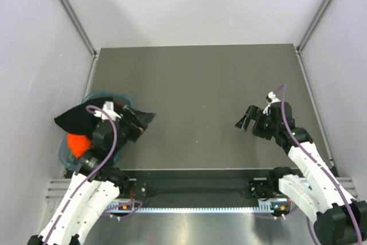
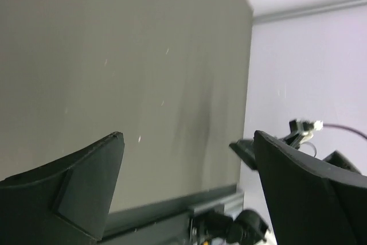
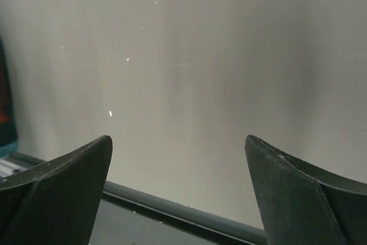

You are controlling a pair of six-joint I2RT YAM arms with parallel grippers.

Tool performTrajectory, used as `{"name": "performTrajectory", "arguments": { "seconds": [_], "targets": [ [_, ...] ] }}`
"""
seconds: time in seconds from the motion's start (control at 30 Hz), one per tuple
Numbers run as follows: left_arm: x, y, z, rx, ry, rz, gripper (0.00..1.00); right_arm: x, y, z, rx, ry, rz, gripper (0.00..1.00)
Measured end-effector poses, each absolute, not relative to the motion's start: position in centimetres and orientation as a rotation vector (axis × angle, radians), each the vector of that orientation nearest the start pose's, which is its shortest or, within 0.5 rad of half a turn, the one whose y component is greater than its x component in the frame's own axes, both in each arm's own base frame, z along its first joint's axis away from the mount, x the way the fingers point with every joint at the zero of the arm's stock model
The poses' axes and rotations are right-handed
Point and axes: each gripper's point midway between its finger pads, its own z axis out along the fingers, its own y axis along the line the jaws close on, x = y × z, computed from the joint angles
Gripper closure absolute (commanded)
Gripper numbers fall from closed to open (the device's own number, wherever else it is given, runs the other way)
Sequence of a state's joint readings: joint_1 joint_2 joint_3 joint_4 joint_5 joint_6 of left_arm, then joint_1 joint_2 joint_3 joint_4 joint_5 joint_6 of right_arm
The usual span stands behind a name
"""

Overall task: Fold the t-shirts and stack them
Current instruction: Grab the tshirt from the pile

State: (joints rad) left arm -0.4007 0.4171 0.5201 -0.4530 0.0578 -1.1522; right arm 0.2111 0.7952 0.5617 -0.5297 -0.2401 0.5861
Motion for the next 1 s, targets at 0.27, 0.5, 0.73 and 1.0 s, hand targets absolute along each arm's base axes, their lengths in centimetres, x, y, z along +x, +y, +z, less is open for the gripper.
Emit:
{"name": "performTrajectory", "arguments": {
  "seconds": [0.27, 0.5, 0.73, 1.0],
  "targets": [
    [23.6, -8.2, 27.6, -0.731, 1.923, -0.568, 0.24, 22.5, 10.4, 13.2, 0.304, 2.363, 0.646, 0.0],
    [26.0, 1.4, 24.4, -0.902, 2.079, 0.31, 0.06, 24.0, 11.7, 13.9, 0.177, 2.446, 0.662, 0.0],
    [20.2, 10.6, 20.4, -1.166, 2.098, 0.647, 0.14, 24.6, 14.0, 15.6, -0.011, 2.446, 0.687, 0.01],
    [21.8, 11.1, 18.3, -1.14, 2.179, 0.617, 0.83, 24.2, 14.6, 14.4, -0.064, 2.507, 0.699, 0.0]
  ]
}}
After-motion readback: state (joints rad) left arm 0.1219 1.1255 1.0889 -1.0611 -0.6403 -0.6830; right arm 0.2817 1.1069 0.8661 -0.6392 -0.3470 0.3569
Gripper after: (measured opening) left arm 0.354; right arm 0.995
